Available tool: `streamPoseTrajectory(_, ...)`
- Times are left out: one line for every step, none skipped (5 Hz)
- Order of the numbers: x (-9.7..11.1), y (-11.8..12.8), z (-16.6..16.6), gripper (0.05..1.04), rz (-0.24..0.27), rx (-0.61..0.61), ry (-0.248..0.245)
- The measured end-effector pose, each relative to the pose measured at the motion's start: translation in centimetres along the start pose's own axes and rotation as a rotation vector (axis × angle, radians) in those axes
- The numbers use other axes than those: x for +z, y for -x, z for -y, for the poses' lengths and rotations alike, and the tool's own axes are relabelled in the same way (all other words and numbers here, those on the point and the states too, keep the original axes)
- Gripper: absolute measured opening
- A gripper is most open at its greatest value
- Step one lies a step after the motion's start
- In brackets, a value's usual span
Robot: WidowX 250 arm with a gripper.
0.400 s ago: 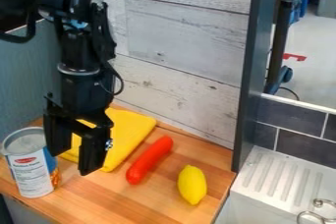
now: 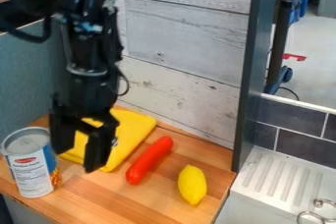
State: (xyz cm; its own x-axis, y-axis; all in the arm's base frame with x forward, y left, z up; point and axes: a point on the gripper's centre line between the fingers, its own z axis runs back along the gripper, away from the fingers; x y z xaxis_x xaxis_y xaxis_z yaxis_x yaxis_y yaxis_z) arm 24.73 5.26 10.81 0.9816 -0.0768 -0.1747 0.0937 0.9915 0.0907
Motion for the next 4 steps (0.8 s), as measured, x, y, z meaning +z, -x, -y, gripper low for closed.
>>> streamPoseTrajectory(-0.5, -2.8, 0.2, 1.0, 0.027, -0.003, -0.007)
streamPoseTrajectory(-1.6, -5.3, 0.6, 1.0, 0.027, -0.013, -0.016)
streamPoseTrajectory(-2.4, -7.5, 0.7, 1.0, 0.024, 0.0, -0.033)
streamPoseTrajectory(-2.9, -9.8, 0.9, 1.0, 0.024, 0.027, -0.034)
